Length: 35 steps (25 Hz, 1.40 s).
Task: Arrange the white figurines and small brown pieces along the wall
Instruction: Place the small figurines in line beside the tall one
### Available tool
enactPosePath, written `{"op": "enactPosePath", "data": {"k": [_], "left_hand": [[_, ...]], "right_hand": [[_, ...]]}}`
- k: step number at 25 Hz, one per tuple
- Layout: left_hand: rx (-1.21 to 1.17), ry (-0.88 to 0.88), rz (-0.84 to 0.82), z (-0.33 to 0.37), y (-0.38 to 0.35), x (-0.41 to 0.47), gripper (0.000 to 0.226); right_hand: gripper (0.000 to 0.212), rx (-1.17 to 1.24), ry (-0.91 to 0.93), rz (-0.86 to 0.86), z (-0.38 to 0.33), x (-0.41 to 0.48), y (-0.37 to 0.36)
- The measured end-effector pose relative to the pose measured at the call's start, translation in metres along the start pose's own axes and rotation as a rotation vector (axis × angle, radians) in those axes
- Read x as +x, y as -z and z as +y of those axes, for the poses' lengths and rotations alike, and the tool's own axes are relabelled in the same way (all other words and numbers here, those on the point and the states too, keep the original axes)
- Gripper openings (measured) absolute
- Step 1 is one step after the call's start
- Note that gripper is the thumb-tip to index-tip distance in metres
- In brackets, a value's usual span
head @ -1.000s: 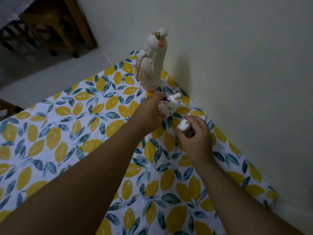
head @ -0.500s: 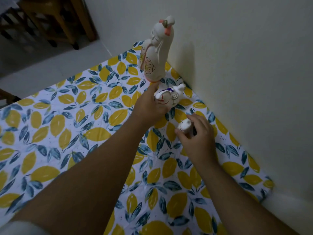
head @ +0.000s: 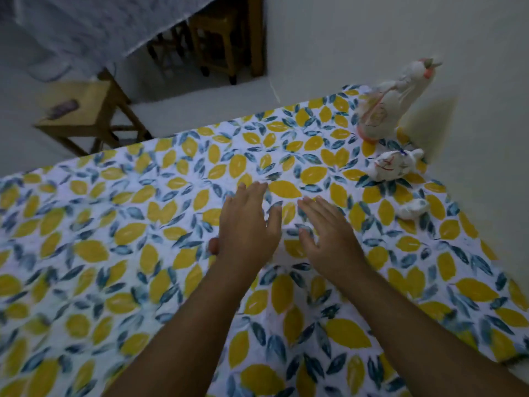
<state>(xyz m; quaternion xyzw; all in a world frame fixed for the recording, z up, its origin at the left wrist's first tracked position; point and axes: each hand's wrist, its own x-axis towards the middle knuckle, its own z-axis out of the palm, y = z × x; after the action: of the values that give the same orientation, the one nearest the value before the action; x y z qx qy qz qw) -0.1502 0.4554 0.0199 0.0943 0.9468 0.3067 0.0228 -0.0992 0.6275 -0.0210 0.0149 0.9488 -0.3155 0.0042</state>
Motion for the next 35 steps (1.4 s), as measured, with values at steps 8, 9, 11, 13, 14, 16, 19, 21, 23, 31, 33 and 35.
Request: {"op": "enactPosePath", "data": {"k": [8,9,11,13,14,16,19,21,23,31,33,35], "left_hand": [[-0.112,0.11,-0.141,-0.095,0.006,-0.054,0.057],[-0.139,0.087,-0.116,-0.1,0.003,-0.054,0.052],[-0.182,0.055,-0.064,-0.106,-0.002,-0.052,0.047],[-0.205,0.044,-0.029,-0.11,-0.003,-0.051,0.046],[-0.218,0.052,-0.023,-0.111,-0.004,-0.05,0.047],[-0.258,0.086,-0.041,-0.106,-0.006,-0.047,0.043],[-0.294,-0.022,-0.07,-0.074,-0.02,-0.038,0.032],[-0.306,-0.137,-0.107,-0.037,-0.039,-0.029,0.034],[-0.32,-0.202,-0.187,0.005,-0.066,-0.021,0.039],[-0.361,-0.398,-0.522,0.151,-0.189,0.002,0.04],[-0.363,-0.422,-0.549,0.172,-0.21,0.005,0.042],[-0.356,-0.452,-0.571,0.185,-0.227,0.009,0.043]], "right_hand": [[0.063,0.187,-0.029,-0.3,-0.069,0.012,-0.067],[0.057,0.194,-0.025,-0.256,-0.07,0.013,-0.072],[0.05,0.203,-0.054,-0.169,-0.07,0.014,-0.077],[0.05,0.233,-0.086,-0.141,-0.069,0.013,-0.079],[0.051,0.261,-0.106,-0.13,-0.067,0.011,-0.078],[0.052,0.323,-0.177,-0.077,-0.059,0.004,-0.071],[0.04,0.393,-0.289,0.087,-0.027,-0.018,-0.045],[0.035,0.407,-0.368,0.206,0.006,-0.037,-0.02],[0.035,0.388,-0.466,0.326,0.042,-0.057,0.006],[0.037,0.356,-0.74,0.675,0.155,-0.127,0.073],[0.035,0.349,-0.762,0.688,0.171,-0.137,0.077],[0.039,0.366,-0.782,0.7,0.181,-0.144,0.078]]}}
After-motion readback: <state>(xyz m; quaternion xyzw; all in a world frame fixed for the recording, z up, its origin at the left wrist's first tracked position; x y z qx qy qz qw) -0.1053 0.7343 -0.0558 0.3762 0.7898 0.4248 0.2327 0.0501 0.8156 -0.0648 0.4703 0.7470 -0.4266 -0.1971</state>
